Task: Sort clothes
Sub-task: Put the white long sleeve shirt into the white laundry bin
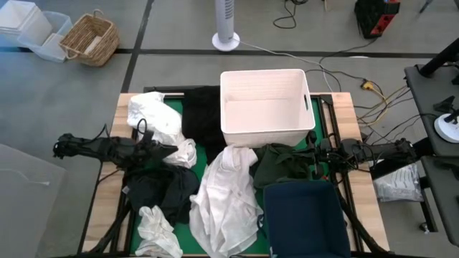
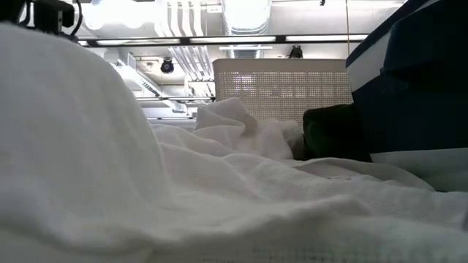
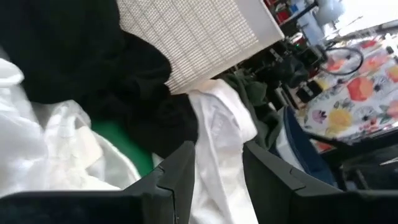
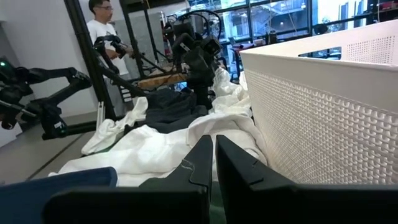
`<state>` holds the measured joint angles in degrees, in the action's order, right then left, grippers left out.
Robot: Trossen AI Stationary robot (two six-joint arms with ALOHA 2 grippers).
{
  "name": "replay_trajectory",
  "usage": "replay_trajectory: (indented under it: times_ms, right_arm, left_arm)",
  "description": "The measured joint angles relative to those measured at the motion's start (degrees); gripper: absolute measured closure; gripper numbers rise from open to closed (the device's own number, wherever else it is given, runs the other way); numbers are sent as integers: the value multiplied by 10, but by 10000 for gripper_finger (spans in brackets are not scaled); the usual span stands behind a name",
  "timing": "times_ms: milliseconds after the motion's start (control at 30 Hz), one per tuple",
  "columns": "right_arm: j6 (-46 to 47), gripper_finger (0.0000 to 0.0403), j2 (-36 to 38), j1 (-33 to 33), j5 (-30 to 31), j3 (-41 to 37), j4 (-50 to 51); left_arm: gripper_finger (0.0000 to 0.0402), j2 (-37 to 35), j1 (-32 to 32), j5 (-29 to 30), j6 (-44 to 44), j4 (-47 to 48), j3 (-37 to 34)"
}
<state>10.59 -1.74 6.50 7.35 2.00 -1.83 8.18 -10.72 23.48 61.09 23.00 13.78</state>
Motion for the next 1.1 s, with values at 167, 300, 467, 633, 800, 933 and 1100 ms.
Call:
replay_trajectory:
  times_ms: [167,300,467,633,800,933,1100]
  right_arm:
    - [1,390,0,0,1,0,0]
    - [19,390,0,0,2,1,-2]
    - [29,390,0,0,3,1,0]
    - [25,390,0,0,3,1,2]
    - [22,390,-2,0,2,1,10]
    - [22,390,-3,0,0,1,20]
    - [29,390,-3,0,0,1,20]
  left_arm:
    - [286,46,0,-5,-26,-23,21]
    - [286,89,0,-22,13,27,39]
    - [286,143,-1,-89,55,59,74]
    - [286,195,-1,-139,130,242,173]
    - [286,245,-1,-145,128,332,263]
    - [286,280,-1,-152,128,359,321]
    - [286,340,-1,-167,161,500,390]
